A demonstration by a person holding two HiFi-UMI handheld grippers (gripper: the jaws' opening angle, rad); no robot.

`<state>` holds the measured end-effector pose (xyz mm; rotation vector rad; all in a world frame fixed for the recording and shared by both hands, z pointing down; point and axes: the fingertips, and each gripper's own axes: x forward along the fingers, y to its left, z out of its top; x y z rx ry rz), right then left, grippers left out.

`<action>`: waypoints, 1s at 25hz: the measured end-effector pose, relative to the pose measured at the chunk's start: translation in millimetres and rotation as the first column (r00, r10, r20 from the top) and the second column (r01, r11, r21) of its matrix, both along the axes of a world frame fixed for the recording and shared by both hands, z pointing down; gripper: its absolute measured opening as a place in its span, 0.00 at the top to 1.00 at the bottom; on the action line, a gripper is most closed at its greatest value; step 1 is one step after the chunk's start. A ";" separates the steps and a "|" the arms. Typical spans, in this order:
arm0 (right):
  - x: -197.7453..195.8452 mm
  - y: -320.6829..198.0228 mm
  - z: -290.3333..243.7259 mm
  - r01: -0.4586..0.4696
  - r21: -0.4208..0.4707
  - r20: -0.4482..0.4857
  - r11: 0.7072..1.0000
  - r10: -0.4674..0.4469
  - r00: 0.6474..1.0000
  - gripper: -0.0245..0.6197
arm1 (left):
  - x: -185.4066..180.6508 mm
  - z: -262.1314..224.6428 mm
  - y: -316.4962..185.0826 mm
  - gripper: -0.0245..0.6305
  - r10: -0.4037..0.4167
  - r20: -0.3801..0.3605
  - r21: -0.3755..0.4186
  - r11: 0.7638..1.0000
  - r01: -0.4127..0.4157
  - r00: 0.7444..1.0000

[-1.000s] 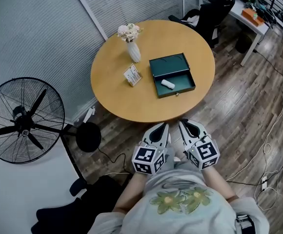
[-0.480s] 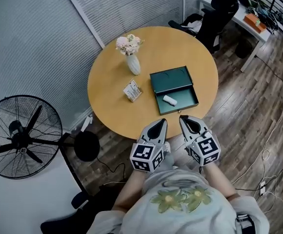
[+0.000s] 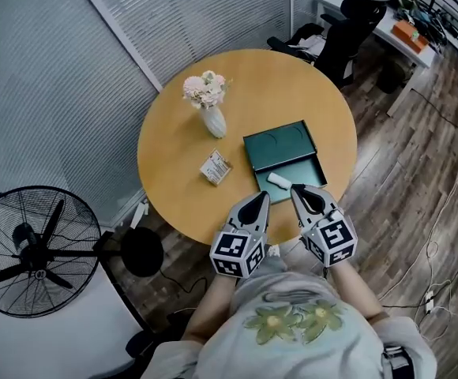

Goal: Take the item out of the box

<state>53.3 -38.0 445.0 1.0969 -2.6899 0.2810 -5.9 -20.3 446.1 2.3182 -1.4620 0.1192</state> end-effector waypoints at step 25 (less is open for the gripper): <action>-40.1 -78.2 2.2 0.043 0.052 -0.064 0.998 -0.040 0.997 0.63 | -39.4 10.0 -79.0 0.96 0.040 -0.003 0.012 0.999 -0.040 0.999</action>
